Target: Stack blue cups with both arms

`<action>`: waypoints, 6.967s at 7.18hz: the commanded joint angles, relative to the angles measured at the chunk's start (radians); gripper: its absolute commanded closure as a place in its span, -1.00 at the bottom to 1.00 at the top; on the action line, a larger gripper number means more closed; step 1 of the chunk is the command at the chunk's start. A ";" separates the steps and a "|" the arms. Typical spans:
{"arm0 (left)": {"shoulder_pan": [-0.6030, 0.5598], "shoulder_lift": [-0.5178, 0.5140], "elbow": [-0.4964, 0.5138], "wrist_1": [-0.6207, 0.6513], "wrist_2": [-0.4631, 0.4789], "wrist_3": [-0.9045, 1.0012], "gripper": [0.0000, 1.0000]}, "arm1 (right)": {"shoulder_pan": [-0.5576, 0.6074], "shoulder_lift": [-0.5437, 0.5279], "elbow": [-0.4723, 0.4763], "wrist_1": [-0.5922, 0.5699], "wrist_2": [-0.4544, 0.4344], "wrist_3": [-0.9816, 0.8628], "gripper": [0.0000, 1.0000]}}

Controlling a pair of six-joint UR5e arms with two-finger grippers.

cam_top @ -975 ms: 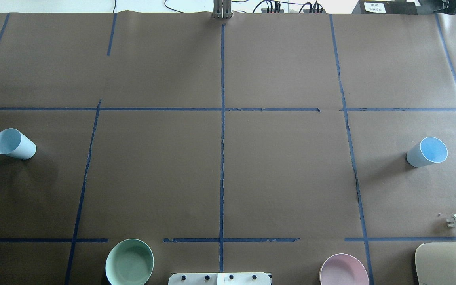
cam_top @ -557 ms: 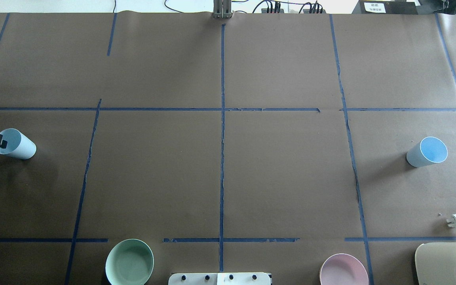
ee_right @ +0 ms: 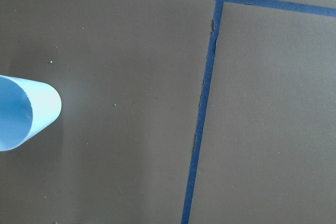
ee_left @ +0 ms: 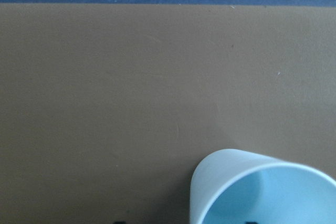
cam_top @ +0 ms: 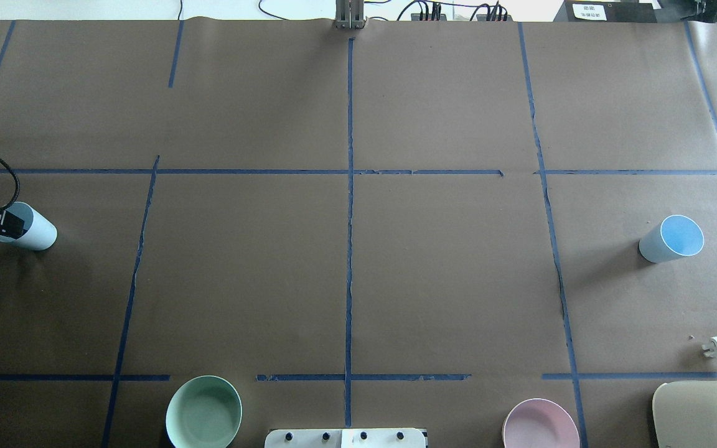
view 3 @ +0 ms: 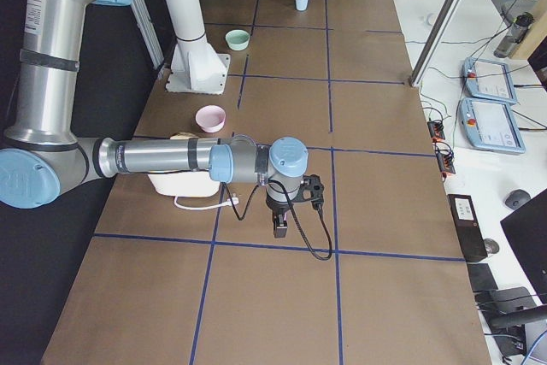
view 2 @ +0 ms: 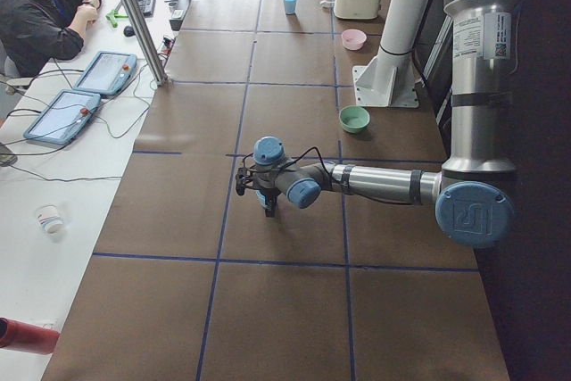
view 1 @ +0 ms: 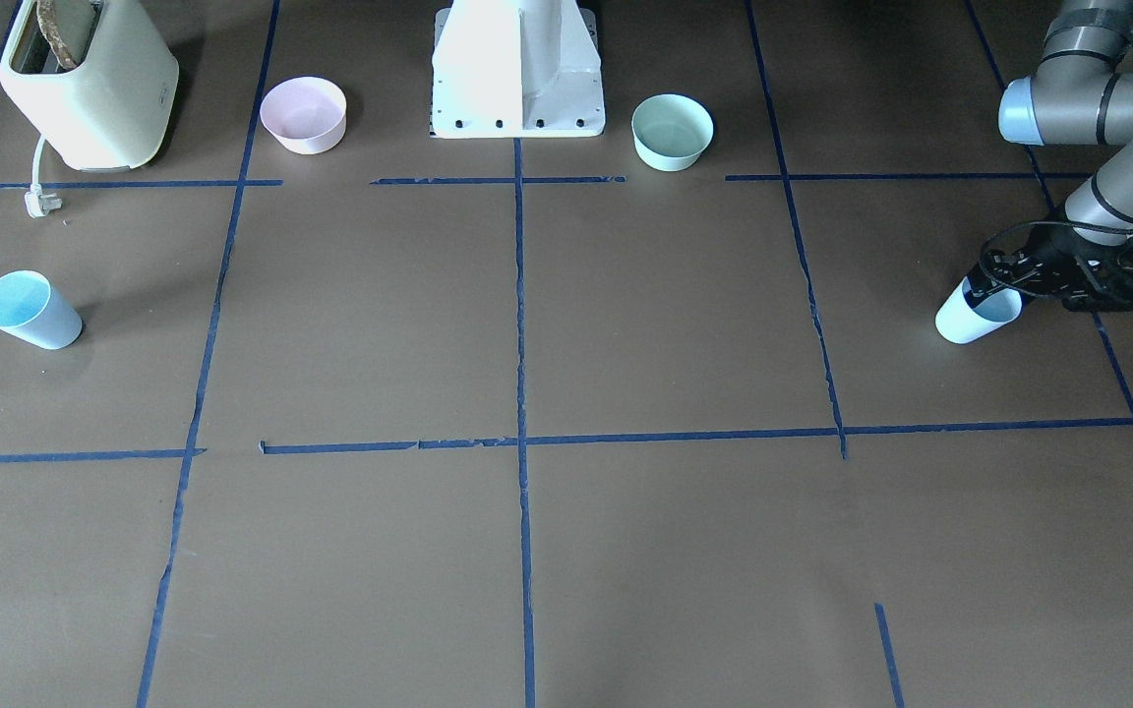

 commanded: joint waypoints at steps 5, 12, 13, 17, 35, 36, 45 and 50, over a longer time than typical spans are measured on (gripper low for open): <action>0.000 -0.052 -0.058 0.081 -0.013 -0.031 1.00 | 0.000 0.000 0.000 0.000 0.000 0.000 -1.00; 0.368 -0.876 0.096 0.543 0.171 -0.685 1.00 | 0.000 0.000 0.003 0.000 0.002 0.000 -1.00; 0.399 -0.941 0.159 0.537 0.198 -0.701 1.00 | 0.000 0.000 0.003 0.000 0.002 0.000 -1.00; 0.453 -0.938 0.224 0.488 0.242 -0.695 0.42 | 0.000 0.000 0.003 0.000 0.003 0.000 -1.00; -0.613 0.144 -0.236 0.760 -0.160 1.020 -1.00 | -0.249 0.101 0.025 0.382 -0.014 0.693 -1.00; -0.613 0.144 -0.236 0.759 -0.160 1.020 -1.00 | -0.299 0.094 -0.013 0.465 -0.059 0.727 -1.00; -0.613 0.144 -0.239 0.759 -0.162 1.021 -1.00 | -0.428 0.071 -0.124 0.541 -0.118 0.716 0.03; -0.613 0.142 -0.241 0.759 -0.162 1.017 -1.00 | -0.428 0.096 -0.007 0.456 -0.091 0.730 1.00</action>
